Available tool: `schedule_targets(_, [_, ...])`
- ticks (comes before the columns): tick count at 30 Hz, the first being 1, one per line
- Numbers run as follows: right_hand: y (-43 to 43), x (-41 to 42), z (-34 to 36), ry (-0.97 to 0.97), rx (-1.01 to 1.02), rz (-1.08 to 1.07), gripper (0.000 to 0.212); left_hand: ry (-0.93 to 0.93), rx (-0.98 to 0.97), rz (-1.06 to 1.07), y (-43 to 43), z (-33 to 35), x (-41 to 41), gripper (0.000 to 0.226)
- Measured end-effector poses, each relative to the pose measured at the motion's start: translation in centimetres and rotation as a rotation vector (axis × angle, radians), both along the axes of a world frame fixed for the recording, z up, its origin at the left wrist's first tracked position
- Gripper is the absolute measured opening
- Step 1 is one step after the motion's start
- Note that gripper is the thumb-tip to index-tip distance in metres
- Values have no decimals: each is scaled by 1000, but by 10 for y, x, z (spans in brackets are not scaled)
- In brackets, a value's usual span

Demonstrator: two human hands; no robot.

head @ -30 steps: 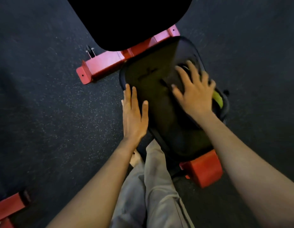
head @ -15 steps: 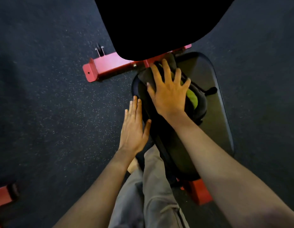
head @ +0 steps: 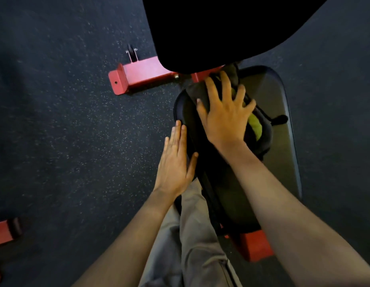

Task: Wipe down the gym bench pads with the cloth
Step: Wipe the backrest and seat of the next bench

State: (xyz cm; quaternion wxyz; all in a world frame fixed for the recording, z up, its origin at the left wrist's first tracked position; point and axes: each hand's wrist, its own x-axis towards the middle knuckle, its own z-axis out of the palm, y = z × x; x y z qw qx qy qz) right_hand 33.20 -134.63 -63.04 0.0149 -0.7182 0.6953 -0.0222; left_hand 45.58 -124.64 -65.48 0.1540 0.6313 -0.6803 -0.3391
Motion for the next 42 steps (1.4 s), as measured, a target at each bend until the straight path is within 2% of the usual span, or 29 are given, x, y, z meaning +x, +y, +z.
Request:
schedule_targets(2, [21, -13, 0, 4, -30, 43, 51, -27, -60, -28, -4, 4, 1, 67])
schedule_targets(7, [152, -61, 10, -6, 58, 5, 53, -80, -157, -151, -29, 8, -17, 65])
schedule_targets(9, [137, -61, 8, -17, 64, -29, 52, -100, -169, -167, -37, 2, -30, 62])
schedule_targets(14, [-2, -45, -1, -110, -23, -166, 54, -131, -196, -81, -36, -8, -39, 56])
schedule_targets(16, [-18, -51, -2, -129, -25, -152, 54, -130, -209, -90, -37, -7, -38, 56])
schedule_targets(19, [47, -67, 5, -44, -21, -92, 53, -143, -201, -64, -40, -2, -42, 56])
schedule_targets(21, [111, -79, 10, -32, 29, -85, 52, -145, -199, -31, -38, 0, -48, 57])
schedule_targets(23, [136, -89, 11, -42, 43, -92, 51, -132, -212, -34, -39, 3, -56, 57])
schedule_targets(26, [81, -88, 7, -36, 31, -135, 52, -125, -236, -37, -48, 7, -73, 58])
schedule_targets(29, [-12, -91, 7, -138, 44, -199, 56, -144, -248, -25, -63, 11, -87, 57])
schedule_targets(31, [-37, -100, 9, -193, 79, -207, 58, -171, -252, -37, -69, 11, -92, 58])
schedule_targets(34, [12, -115, 13, -113, 54, -201, 57, -236, -225, -83, -73, 8, -102, 60])
schedule_targets(38, [118, -133, 17, -94, 187, -277, 59, -351, -212, -111, -69, 3, -107, 63])
schedule_targets(42, [85, -135, 12, -89, 183, -303, 60, -399, -226, -120, -68, 3, -108, 63])
